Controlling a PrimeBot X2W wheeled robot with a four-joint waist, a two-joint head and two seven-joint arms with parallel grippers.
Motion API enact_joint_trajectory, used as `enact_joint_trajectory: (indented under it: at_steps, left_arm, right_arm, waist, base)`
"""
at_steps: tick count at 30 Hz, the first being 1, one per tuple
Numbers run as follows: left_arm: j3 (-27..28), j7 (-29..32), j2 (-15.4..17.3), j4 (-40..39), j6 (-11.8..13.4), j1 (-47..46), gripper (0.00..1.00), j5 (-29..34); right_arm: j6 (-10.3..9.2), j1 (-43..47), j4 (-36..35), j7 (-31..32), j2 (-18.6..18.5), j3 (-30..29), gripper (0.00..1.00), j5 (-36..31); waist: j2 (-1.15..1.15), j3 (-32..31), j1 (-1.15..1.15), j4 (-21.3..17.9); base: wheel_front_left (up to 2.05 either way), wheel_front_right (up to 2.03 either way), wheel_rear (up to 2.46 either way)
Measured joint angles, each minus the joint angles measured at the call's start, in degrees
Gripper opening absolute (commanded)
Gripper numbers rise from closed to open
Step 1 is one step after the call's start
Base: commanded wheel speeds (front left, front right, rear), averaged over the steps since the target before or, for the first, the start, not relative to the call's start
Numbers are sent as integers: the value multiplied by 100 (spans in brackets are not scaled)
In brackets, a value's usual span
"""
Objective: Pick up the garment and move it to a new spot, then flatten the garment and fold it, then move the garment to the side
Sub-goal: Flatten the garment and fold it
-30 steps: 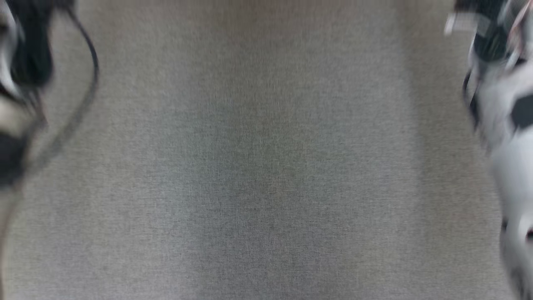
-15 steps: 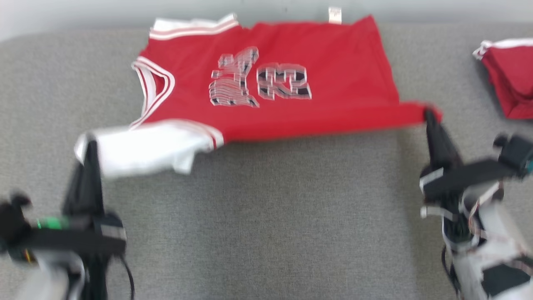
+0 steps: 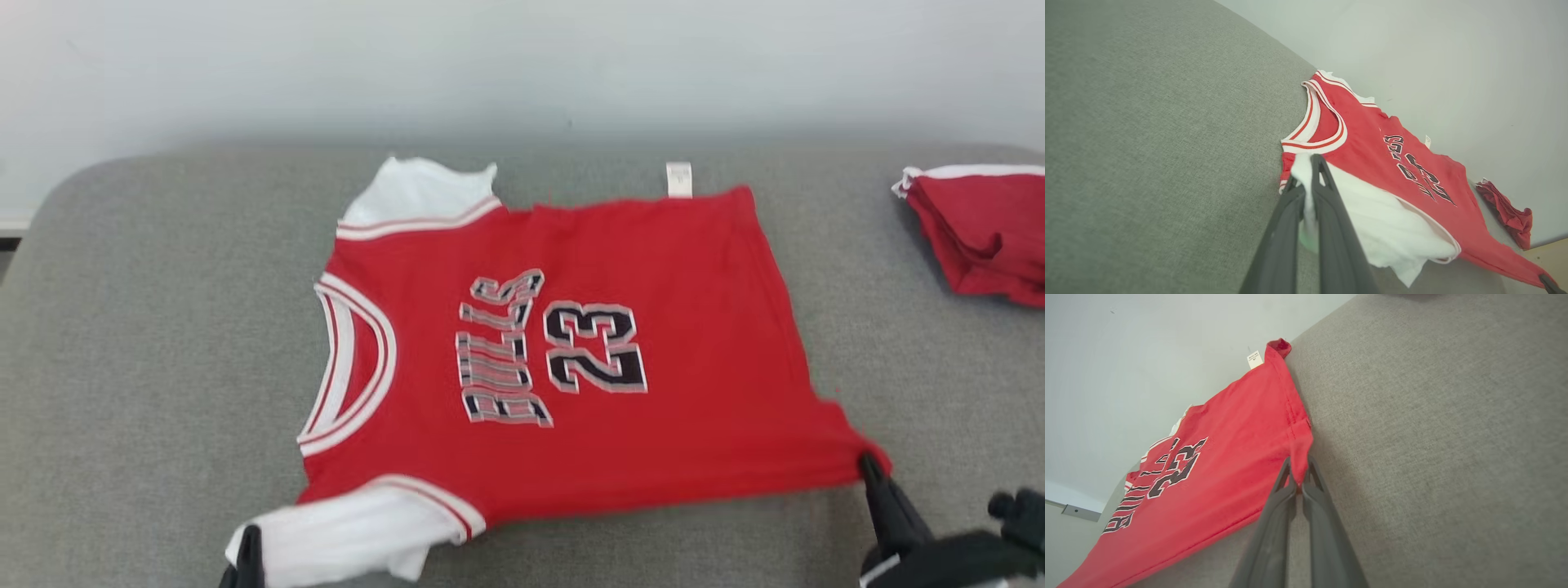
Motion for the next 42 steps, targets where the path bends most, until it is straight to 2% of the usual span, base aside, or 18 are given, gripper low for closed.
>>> enact_joint_trajectory:
  at_steps: [8,14,29,42]
  left_arm:
    - [-122,24,-109,101,-112,614,0,87]
    - [-247,65,-154,144,-199,485,0,174]
    - [-510,520,-93,992,-557,-1066,0,380]
    - [-524,659,-94,2606,-1091,-2529,0,414]
  right_arm:
    - [0,1402,-825,703,584,-659,0,-356]
    - [0,1512,-934,857,766,-672,0,-435]
    - [0,270,-367,1310,708,-400,0,-778]
    - [-1,-1333,984,1237,378,-127,0,-861]
  waist:
    - [0,-377,0,122]
    - [2,-457,1,185]
    - [2,-333,2,48]
    - [2,43,2,-113]
  base:
    - [0,0,0]
    - [0,0,0]
    - [0,0,0]
    - [0,0,0]
